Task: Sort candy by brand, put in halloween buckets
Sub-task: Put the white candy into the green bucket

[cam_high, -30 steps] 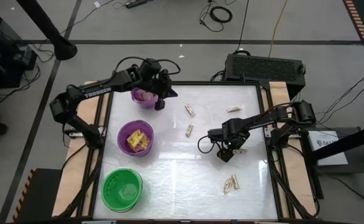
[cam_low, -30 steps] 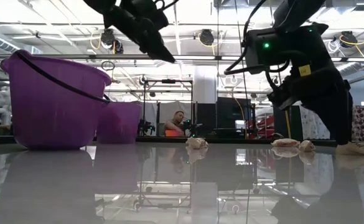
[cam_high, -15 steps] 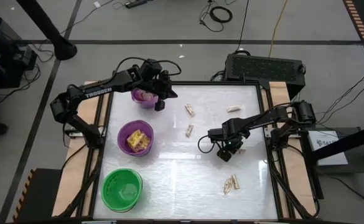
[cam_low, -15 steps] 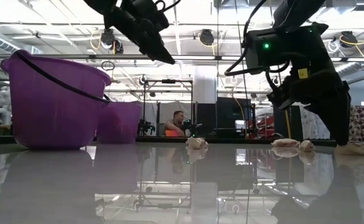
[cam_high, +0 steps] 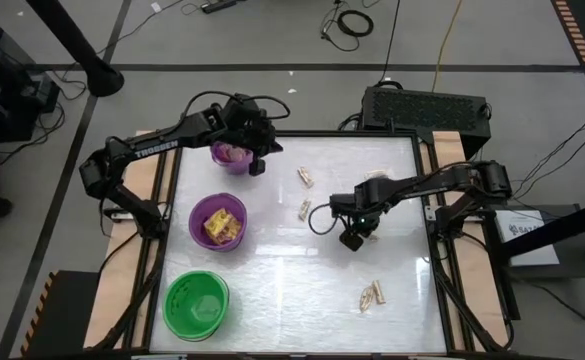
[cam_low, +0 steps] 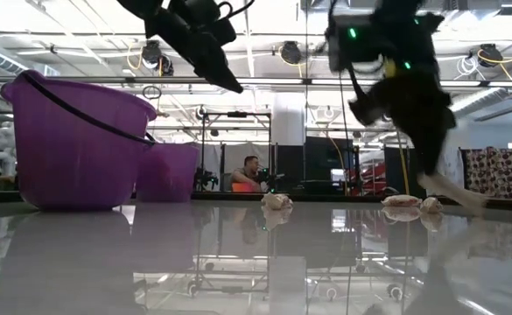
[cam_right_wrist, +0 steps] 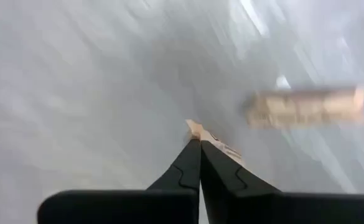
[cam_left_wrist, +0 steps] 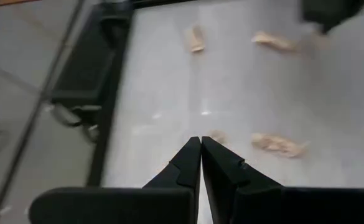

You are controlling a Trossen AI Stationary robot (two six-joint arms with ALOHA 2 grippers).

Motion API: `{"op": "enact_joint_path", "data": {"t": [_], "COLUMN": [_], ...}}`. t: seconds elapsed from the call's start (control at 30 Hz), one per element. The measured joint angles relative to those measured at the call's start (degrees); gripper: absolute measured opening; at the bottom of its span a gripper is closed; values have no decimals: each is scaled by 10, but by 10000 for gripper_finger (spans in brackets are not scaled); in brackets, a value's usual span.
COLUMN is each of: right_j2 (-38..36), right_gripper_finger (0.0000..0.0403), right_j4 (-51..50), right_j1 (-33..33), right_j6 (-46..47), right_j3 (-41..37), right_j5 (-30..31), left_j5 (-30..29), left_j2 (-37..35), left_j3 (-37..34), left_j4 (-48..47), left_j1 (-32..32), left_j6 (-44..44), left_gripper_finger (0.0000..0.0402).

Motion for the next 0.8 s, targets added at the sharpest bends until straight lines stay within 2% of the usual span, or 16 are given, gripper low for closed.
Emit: {"op": "enact_joint_path", "data": {"t": [0.13, 0.27, 0.4, 0.57, 0.7, 0.8], "right_j2": [-20, -22, -22, -12, 22, 57], "right_gripper_finger": [0, 0, 0, 0, 0, 0], "right_j4": [27, 113, 249, 434, 585, 707], "right_j1": [-15, -30, -34, -31, -30, -26], "right_j6": [-56, -116, -152, -241, -268, -251], "right_j3": [51, 101, 114, 113, 113, 113], "right_j5": [-4, -13, -20, -28, -68, -109], "left_j5": [-61, -87, -119, -135, -135, -135], "left_j2": [-26, -65, -109, -149, -169, -181], "left_j3": [1, 1, 1, 1, 1, 1], "left_j4": [-25, -79, -181, -304, -367, -375], "left_j1": [0, 4, 17, 47, 71, 80], "left_j6": [0, 2, 29, 31, 29, 6], "left_gripper_finger": [23, 23, 23, 23, 23, 23]}}
